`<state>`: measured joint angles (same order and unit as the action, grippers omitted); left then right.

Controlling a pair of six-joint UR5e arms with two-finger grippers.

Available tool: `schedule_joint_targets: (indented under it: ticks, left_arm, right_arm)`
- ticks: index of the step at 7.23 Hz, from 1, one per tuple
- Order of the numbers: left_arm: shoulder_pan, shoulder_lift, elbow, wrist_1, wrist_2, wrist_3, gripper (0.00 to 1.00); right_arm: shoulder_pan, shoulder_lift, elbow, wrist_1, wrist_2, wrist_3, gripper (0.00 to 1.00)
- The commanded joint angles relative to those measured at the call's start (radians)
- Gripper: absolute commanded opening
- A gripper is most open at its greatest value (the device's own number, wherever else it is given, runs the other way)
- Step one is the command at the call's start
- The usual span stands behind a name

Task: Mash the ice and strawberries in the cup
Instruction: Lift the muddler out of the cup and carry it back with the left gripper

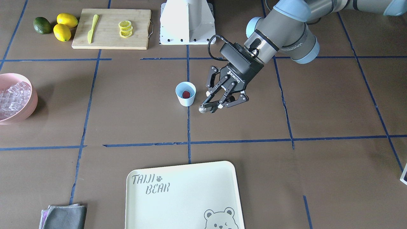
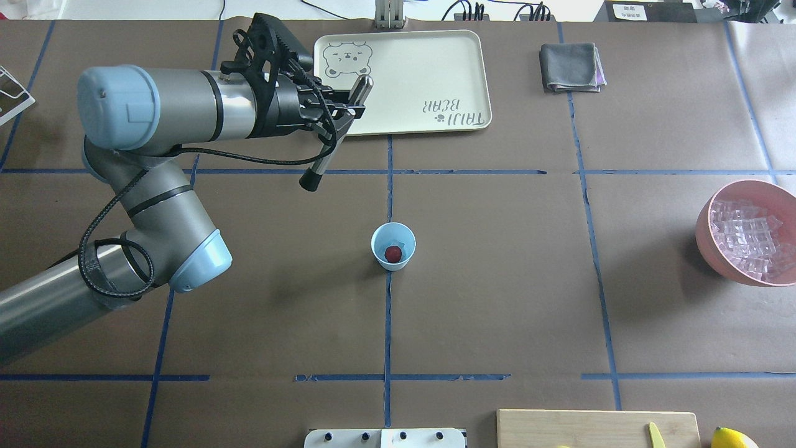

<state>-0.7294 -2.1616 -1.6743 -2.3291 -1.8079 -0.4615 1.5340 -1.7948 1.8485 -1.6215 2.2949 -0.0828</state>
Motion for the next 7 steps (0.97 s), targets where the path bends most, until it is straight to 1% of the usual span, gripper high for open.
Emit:
schedule_joint_targets:
  ticks: [1, 3, 4, 5, 6, 7]
  left_arm:
    - [-0.022, 0.055, -0.086, 0.317, -0.004, 0.177, 0.01]
    - [-0.068, 0.065, -0.175, 0.675, -0.001, 0.33, 0.0]
    - [-0.096, 0.074, -0.18, 0.761, 0.001, 0.44, 0.0]
    - [-0.12, 0.119, -0.176, 0.821, -0.002, 0.536, 0.0]
    - [-0.169, 0.137, -0.168, 0.888, -0.007, 0.543, 0.0]
    - [-0.238, 0.158, -0.168, 0.972, -0.037, 0.538, 0.0]
  right_arm:
    - [0.0, 0.0, 0.0, 0.0, 0.0, 0.0, 1.0]
    - [0.0, 0.0, 0.0, 0.0, 0.0, 0.0, 0.99]
    - [0.0, 0.0, 0.0, 0.0, 0.0, -0.002, 1.0]
    - [0.0, 0.0, 0.0, 0.0, 0.0, -0.002, 0.99]
    - [0.0, 0.0, 0.0, 0.0, 0.0, -0.002, 1.0]
    - [0.0, -0.002, 0.0, 0.0, 0.0, -0.002, 1.0]
